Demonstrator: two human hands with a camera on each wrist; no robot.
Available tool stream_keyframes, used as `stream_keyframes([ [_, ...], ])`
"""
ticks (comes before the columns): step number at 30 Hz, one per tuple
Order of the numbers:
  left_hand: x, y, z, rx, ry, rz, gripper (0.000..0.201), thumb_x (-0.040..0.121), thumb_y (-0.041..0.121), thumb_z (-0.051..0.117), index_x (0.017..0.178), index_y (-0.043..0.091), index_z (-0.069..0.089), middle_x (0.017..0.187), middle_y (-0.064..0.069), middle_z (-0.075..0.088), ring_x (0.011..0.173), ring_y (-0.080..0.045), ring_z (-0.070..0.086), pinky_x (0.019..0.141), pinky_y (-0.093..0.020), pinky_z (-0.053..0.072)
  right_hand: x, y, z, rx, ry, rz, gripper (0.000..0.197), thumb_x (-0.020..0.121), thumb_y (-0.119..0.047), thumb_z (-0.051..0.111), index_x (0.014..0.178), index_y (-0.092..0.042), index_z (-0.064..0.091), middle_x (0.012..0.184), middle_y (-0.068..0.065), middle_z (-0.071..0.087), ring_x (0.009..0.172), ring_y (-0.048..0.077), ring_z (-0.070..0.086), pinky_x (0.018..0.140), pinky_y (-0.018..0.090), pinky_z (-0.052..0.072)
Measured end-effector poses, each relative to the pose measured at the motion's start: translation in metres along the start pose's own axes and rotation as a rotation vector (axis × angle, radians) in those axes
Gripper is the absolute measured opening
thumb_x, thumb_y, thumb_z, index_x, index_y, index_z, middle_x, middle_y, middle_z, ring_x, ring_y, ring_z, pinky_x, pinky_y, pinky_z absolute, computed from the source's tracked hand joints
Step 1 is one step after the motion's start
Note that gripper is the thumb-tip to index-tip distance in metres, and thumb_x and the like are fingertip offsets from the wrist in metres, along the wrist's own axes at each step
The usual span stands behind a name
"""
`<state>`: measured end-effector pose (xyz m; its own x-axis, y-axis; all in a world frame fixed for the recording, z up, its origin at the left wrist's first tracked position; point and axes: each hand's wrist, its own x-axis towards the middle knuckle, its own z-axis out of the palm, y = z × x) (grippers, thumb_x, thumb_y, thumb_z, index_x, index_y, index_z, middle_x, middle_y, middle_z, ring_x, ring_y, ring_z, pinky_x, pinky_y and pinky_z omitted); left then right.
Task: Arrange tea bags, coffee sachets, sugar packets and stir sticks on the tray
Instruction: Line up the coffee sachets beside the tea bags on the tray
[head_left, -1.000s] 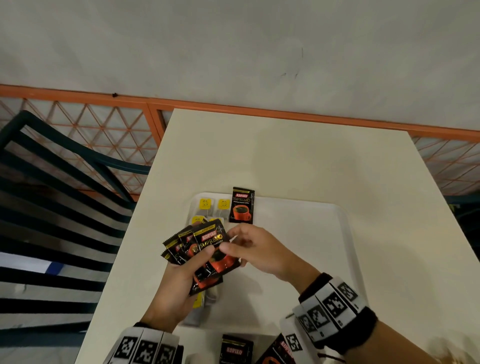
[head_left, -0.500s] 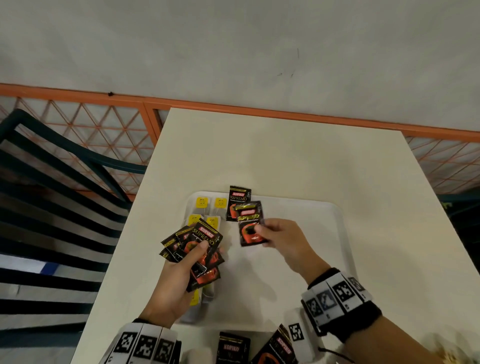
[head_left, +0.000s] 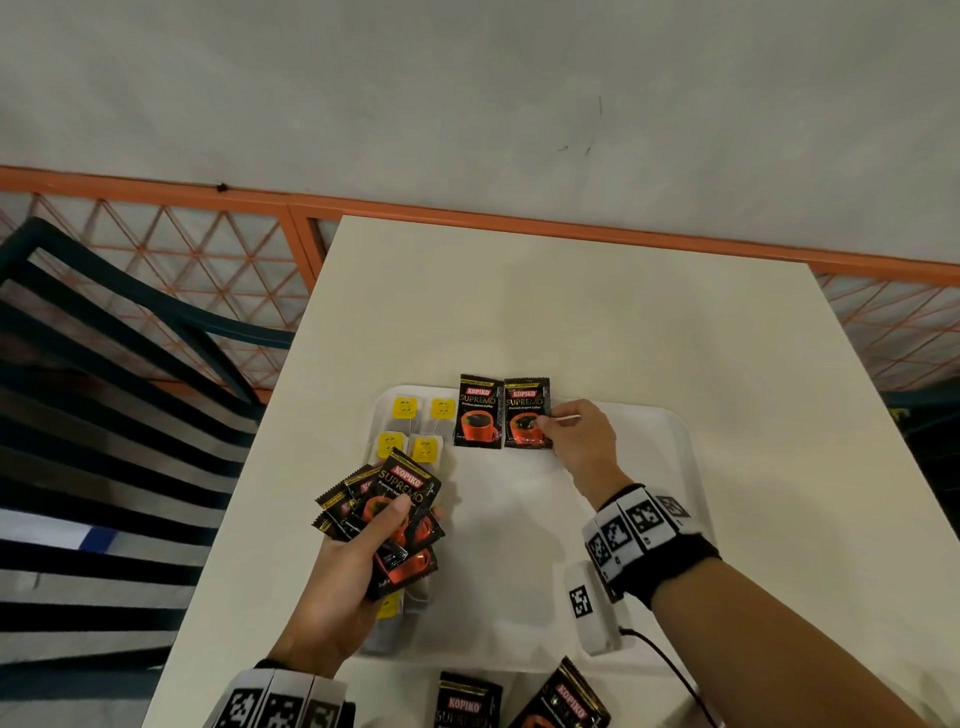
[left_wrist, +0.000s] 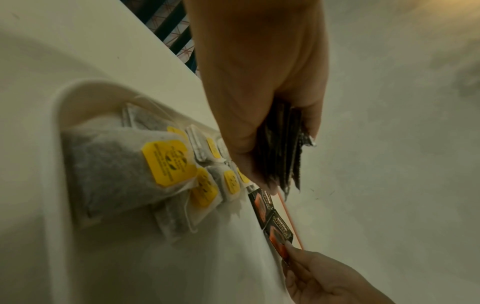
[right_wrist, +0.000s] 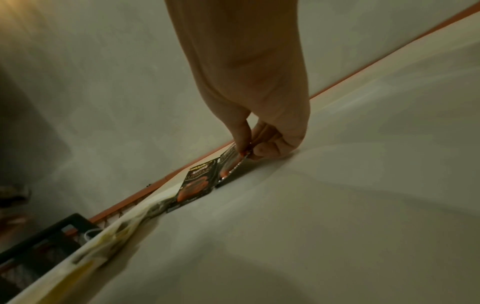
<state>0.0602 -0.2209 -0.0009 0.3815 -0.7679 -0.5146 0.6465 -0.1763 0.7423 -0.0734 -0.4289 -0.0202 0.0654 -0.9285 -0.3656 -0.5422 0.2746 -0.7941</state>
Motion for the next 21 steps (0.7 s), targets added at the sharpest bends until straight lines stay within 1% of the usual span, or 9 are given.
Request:
stream_keyframes([
  [2,0.001,-0.001,-0.002,-0.008,0.023,0.004,0.072,0.049,0.035,0.085,0.111,0.008,0.061,0.092,-0.017,0.073,0.079,-0.029,0.071,0.06,-0.036,0.059,-0.003,0.0,0.0,-0.045,-0.002,-0.032,0.016,0.086,-0.015,0.063,0.097,-0.011,0.052,0.09,0.004,0.057,0.079,0.017,0.053,0.053,0.016,0.036],
  [4,0.002,-0.001,-0.002,-0.007,0.04,0.0,0.073,0.052,0.035,0.084,0.115,0.008,0.059,0.098,-0.019,0.072,0.088,-0.033,0.069,0.065,-0.038,0.059,-0.004,0.0,0.001,-0.073,-0.007,-0.052,0.024,0.087,-0.014,0.061,0.107,-0.007,0.05,0.088,0.006,0.057,0.077,0.018,0.053,0.052,0.018,0.035],
  [7,0.002,-0.001,-0.001,-0.007,0.044,-0.015,0.078,0.051,0.037,0.085,0.118,0.009,0.058,0.103,-0.021,0.07,0.096,-0.037,0.067,0.07,-0.041,0.058,-0.005,0.001,0.003,-0.131,-0.003,-0.075,0.03,0.087,-0.013,0.06,0.112,-0.005,0.046,0.088,0.008,0.058,0.086,0.026,0.059,0.066,0.025,0.039],
  [10,0.002,-0.001,0.001,-0.003,0.029,-0.013,0.082,0.045,0.037,0.09,0.116,0.011,0.059,0.102,-0.019,0.071,0.093,-0.034,0.069,0.069,-0.039,0.059,-0.008,0.002,0.005,-0.15,0.027,-0.11,0.03,0.087,-0.016,0.06,0.113,-0.007,0.046,0.108,0.015,0.055,0.097,0.026,0.055,0.073,0.026,0.038],
  [13,0.003,0.001,0.003,-0.036,0.004,-0.003,0.066,0.061,0.029,0.08,0.12,0.008,0.057,0.106,-0.019,0.07,0.097,-0.033,0.068,0.073,-0.039,0.058,-0.025,-0.003,0.006,-0.153,0.01,-0.21,0.023,0.09,-0.02,0.056,0.109,-0.009,0.049,0.108,0.011,0.053,0.093,0.02,0.052,0.073,0.022,0.039],
  [15,0.005,0.003,0.006,-0.049,0.011,-0.01,0.064,0.063,0.028,0.076,0.121,0.008,0.057,0.108,-0.02,0.069,0.099,-0.034,0.066,0.071,-0.038,0.059,-0.045,-0.011,0.005,-0.13,-0.103,-0.265,0.017,0.092,-0.027,0.053,0.101,-0.013,0.053,0.096,0.003,0.058,0.084,0.014,0.054,0.064,0.017,0.039],
  [17,0.006,0.004,0.008,-0.036,-0.006,-0.004,0.061,0.067,0.028,0.077,0.122,0.008,0.057,0.108,-0.021,0.068,0.098,-0.034,0.066,0.066,-0.037,0.058,-0.069,-0.019,0.004,-0.107,-0.332,-0.286,0.021,0.093,-0.04,0.048,0.091,-0.02,0.055,0.085,-0.002,0.059,0.078,0.011,0.054,0.067,0.017,0.041],
  [19,0.006,0.006,0.011,0.004,-0.039,0.029,0.076,0.053,0.04,0.087,0.117,0.013,0.059,0.104,-0.019,0.07,0.089,-0.032,0.069,0.059,-0.036,0.057,-0.092,-0.024,0.005,-0.045,-0.566,-0.255,0.022,0.09,-0.047,0.049,0.086,-0.026,0.055,0.084,-0.003,0.059,0.075,0.01,0.053,0.071,0.022,0.043],
  [21,0.005,0.007,0.014,0.032,-0.075,0.057,0.081,0.041,0.05,0.088,0.112,0.018,0.062,0.102,-0.015,0.071,0.086,-0.031,0.069,0.059,-0.036,0.055,-0.106,-0.023,0.008,0.03,-0.647,-0.233,0.017,0.085,-0.041,0.06,0.089,-0.025,0.056,0.084,-0.004,0.059,0.073,0.007,0.054,0.067,0.017,0.044],
])
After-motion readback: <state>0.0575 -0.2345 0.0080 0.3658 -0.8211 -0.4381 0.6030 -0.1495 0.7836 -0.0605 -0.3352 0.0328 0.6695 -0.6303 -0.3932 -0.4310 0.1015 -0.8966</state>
